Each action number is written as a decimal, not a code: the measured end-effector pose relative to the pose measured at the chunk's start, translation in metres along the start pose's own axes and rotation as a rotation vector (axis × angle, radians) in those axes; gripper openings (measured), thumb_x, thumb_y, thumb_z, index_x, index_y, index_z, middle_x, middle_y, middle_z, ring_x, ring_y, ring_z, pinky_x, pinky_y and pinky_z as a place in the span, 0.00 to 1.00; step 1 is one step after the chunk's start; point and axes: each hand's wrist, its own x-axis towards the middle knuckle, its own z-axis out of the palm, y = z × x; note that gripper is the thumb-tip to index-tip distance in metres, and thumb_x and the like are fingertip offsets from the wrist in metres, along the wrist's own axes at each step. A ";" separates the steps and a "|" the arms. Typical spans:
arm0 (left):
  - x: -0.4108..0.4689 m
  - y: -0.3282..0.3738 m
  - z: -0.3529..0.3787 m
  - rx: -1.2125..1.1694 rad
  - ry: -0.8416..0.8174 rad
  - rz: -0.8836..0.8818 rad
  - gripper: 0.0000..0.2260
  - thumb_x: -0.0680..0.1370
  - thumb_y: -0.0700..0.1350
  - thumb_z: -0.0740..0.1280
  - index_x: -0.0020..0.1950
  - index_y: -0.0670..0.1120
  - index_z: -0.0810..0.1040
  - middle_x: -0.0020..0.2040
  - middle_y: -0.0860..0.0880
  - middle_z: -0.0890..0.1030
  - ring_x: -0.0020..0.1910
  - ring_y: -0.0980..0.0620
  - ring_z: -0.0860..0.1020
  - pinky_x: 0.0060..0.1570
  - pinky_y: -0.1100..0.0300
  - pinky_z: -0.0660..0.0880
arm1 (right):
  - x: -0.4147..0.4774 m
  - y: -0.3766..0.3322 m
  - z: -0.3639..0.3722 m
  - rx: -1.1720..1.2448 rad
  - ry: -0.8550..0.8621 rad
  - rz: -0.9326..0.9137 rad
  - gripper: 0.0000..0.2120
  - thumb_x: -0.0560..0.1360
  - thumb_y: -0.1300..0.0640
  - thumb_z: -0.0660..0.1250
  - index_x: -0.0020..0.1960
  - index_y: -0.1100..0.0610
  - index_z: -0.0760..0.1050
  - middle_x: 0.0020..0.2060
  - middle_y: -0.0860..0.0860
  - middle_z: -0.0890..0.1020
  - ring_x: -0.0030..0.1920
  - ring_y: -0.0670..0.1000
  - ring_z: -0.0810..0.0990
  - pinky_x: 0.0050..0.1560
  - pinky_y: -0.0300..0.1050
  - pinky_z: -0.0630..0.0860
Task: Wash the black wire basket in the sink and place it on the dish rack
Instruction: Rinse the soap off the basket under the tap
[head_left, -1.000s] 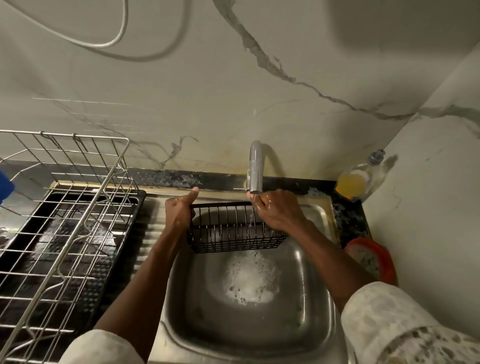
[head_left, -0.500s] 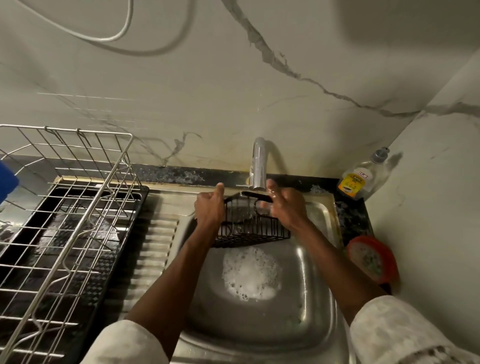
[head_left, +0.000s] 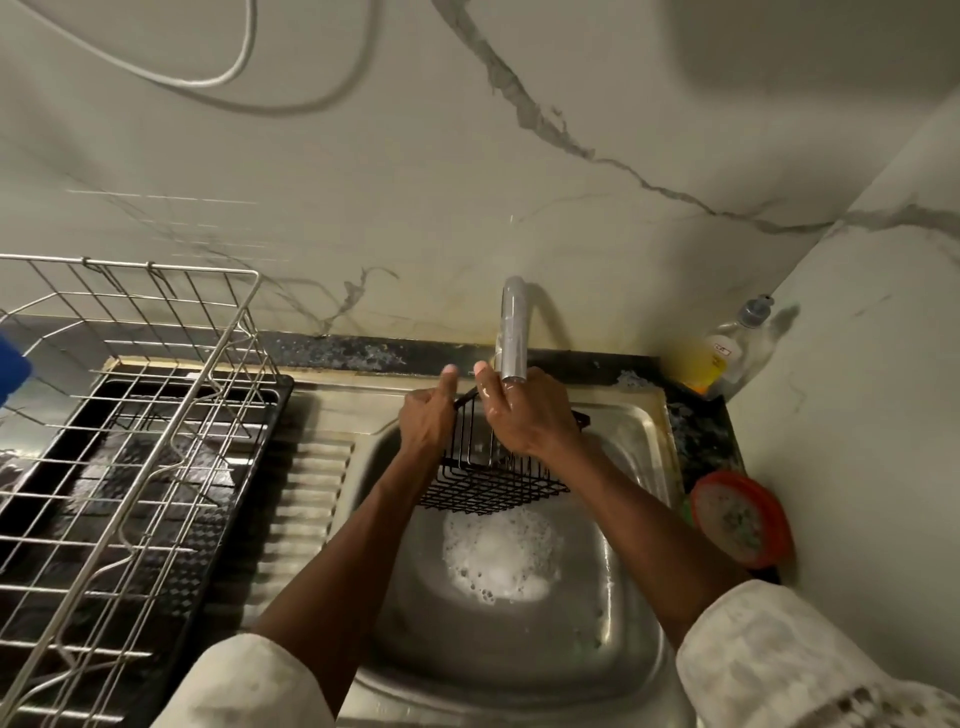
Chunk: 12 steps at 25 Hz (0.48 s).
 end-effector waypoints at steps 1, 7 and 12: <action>-0.005 0.005 0.003 0.010 -0.084 0.083 0.30 0.85 0.63 0.56 0.45 0.37 0.81 0.34 0.45 0.79 0.30 0.55 0.75 0.30 0.63 0.72 | 0.004 0.001 0.001 0.071 0.004 0.094 0.30 0.83 0.37 0.49 0.43 0.57 0.78 0.31 0.53 0.81 0.29 0.50 0.81 0.30 0.43 0.77; -0.013 0.011 0.007 -0.140 0.001 0.209 0.26 0.83 0.53 0.67 0.27 0.49 0.65 0.20 0.57 0.65 0.19 0.59 0.60 0.23 0.64 0.62 | 0.012 0.017 -0.012 0.201 0.002 0.063 0.09 0.81 0.54 0.65 0.51 0.59 0.79 0.43 0.54 0.84 0.41 0.52 0.84 0.39 0.49 0.83; 0.002 0.001 -0.016 -0.292 -0.042 -0.002 0.25 0.75 0.62 0.74 0.32 0.44 0.71 0.27 0.47 0.70 0.26 0.53 0.69 0.39 0.51 0.76 | 0.002 0.038 -0.030 0.238 -0.082 0.045 0.16 0.82 0.48 0.64 0.36 0.48 0.76 0.31 0.42 0.79 0.28 0.39 0.76 0.37 0.42 0.73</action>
